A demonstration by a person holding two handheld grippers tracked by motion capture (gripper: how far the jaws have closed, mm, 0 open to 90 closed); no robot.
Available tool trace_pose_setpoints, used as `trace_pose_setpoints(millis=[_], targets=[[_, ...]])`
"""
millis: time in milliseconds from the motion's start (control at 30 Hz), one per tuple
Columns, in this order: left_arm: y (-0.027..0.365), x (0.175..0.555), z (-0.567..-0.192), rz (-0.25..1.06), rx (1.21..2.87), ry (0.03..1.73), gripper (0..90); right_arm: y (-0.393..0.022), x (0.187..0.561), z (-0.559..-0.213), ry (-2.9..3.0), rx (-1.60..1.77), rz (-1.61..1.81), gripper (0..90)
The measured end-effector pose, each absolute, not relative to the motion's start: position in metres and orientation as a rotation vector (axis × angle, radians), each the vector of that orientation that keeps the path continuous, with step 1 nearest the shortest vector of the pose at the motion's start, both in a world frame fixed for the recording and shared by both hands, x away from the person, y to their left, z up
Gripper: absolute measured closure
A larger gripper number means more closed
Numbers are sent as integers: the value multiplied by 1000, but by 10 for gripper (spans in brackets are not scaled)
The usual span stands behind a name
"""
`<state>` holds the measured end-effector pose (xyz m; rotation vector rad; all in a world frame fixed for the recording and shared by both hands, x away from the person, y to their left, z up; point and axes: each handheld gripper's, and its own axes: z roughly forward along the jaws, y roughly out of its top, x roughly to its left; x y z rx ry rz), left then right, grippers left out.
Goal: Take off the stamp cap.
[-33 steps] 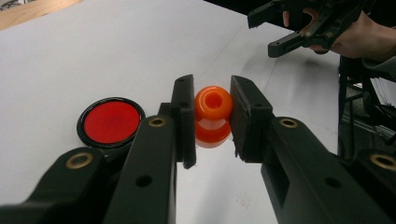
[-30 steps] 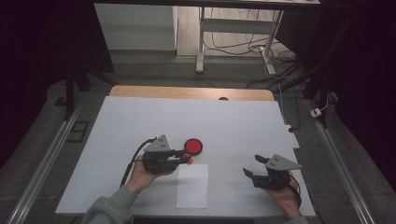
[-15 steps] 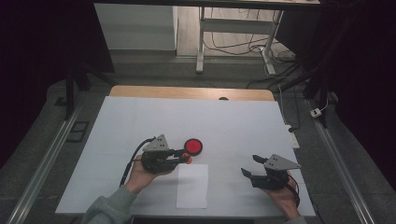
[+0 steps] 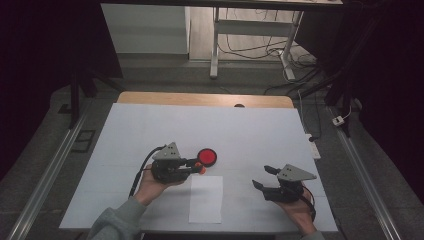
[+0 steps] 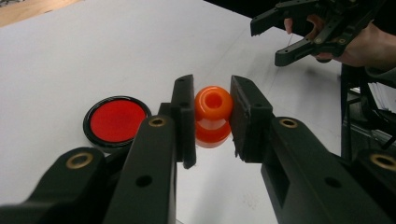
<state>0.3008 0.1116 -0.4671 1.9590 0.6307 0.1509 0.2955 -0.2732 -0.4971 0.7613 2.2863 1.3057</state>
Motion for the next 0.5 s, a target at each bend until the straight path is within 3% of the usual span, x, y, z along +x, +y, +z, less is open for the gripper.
trace_pose_setpoints(millis=[500], targets=[[110, 298, -470, 139, 1952, 641, 717, -259, 297, -492, 2287, 744, 1354, 302]])
